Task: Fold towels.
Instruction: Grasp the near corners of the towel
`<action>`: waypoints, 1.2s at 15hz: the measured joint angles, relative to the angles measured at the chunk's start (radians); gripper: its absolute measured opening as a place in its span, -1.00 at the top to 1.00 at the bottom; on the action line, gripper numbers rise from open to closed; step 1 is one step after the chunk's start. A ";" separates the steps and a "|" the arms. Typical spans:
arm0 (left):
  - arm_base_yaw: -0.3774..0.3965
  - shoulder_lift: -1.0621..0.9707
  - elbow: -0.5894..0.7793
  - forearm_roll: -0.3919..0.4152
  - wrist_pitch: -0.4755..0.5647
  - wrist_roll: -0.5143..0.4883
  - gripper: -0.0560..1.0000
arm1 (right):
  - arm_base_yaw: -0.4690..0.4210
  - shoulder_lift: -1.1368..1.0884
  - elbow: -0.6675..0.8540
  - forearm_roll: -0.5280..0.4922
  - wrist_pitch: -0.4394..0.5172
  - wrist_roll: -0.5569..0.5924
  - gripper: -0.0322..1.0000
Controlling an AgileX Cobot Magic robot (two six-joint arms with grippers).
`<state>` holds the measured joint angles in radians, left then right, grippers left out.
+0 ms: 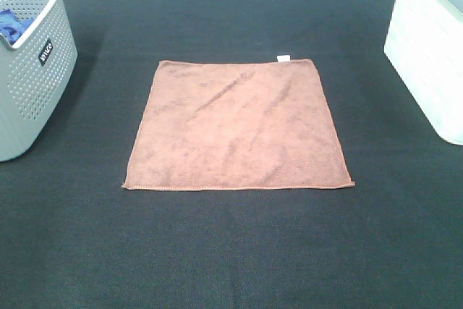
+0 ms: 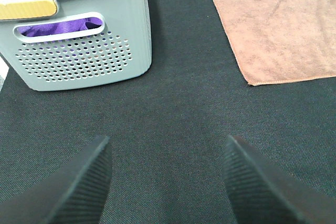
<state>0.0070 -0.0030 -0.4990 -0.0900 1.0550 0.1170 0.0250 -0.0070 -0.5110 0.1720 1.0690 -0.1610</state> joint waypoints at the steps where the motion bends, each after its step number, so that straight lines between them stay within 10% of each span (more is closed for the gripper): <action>1: 0.000 0.000 0.000 0.000 0.000 0.000 -0.23 | 0.000 0.000 0.000 0.000 0.000 0.000 -0.50; 18: 0.000 0.000 0.000 0.000 0.000 0.000 -0.23 | 0.000 0.000 0.000 0.000 0.000 0.000 -0.50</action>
<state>0.0070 -0.0030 -0.4990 -0.0900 1.0550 0.1170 0.0250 -0.0070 -0.5110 0.1720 1.0690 -0.1610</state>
